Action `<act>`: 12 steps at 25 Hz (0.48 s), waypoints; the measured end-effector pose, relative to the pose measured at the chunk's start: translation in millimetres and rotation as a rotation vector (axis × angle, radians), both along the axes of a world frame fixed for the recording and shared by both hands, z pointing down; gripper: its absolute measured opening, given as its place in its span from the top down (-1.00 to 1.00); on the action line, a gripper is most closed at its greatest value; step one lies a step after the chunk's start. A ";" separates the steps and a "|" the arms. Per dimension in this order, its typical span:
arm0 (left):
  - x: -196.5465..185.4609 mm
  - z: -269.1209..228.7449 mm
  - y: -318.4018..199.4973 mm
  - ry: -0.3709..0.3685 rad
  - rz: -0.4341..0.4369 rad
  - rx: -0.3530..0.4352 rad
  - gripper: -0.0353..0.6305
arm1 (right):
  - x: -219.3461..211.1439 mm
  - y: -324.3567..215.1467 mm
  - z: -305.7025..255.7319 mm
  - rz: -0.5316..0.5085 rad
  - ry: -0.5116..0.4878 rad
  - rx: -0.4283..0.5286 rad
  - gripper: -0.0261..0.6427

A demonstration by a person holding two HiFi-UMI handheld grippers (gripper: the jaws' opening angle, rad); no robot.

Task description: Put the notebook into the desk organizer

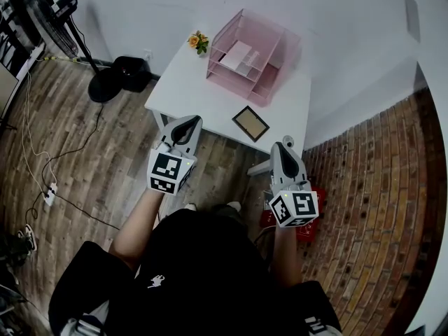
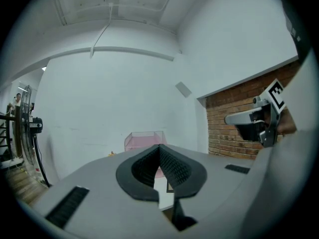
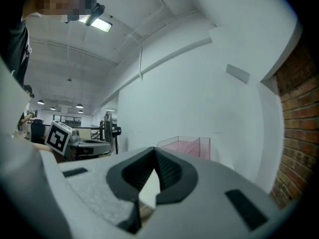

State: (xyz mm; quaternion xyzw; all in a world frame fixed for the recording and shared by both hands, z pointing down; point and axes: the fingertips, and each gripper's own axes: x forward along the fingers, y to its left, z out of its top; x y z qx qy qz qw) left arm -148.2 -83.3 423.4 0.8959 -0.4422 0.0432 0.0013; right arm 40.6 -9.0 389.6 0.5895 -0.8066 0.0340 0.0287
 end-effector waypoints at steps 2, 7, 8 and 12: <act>-0.3 0.7 0.3 -0.003 -0.002 -0.001 0.88 | 0.4 1.5 0.9 0.000 -0.008 0.001 0.92; 2.0 4.0 2.0 -0.007 0.002 -0.005 0.88 | 3.3 5.6 6.7 0.006 -0.015 -0.008 0.92; 1.3 5.2 2.3 -0.007 0.002 -0.006 0.88 | 2.4 6.1 7.4 0.005 -0.014 -0.010 0.92; 3.8 0.0 2.5 -0.007 0.008 0.009 0.88 | 2.6 6.9 9.4 0.009 -0.016 -0.012 0.91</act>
